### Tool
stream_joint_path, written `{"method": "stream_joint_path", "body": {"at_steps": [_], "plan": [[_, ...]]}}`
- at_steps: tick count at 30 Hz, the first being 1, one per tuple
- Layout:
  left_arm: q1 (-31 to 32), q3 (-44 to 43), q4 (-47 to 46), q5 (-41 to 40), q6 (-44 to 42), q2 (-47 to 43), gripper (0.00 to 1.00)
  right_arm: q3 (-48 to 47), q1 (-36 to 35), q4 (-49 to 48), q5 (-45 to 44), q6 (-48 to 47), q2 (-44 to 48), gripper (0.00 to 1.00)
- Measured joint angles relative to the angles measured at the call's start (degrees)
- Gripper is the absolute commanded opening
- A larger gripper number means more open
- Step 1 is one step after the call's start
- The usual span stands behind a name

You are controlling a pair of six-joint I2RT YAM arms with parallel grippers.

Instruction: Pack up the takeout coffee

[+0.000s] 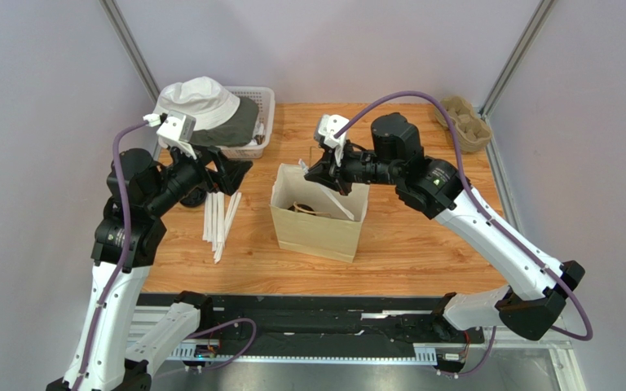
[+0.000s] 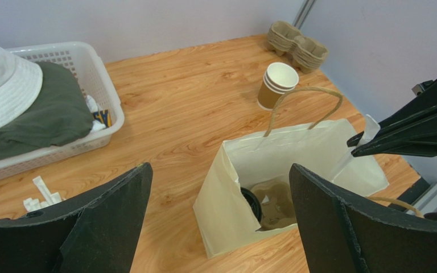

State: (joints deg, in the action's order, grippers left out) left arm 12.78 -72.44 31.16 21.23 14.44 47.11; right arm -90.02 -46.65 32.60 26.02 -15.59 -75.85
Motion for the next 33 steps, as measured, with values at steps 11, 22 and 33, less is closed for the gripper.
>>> {"method": "stream_joint_path", "body": {"at_steps": [11, 22, 33], "plan": [[-0.02, 2.32, 4.37, -1.88, -3.52, 2.69, 0.99, 8.48, 1.09, 1.27, 0.0, -1.55, 0.0, 0.42], [-3.58, -1.49, 12.15, -1.25, -3.32, 9.66, 0.99, 6.62, 1.7, 2.69, -1.16, -0.17, 0.0, 0.81], [-4.2, -18.56, 26.69, 1.2, -9.94, 21.57, 0.99, -1.11, 6.54, 3.1, -6.6, 3.98, 4.02, 0.96]]}}
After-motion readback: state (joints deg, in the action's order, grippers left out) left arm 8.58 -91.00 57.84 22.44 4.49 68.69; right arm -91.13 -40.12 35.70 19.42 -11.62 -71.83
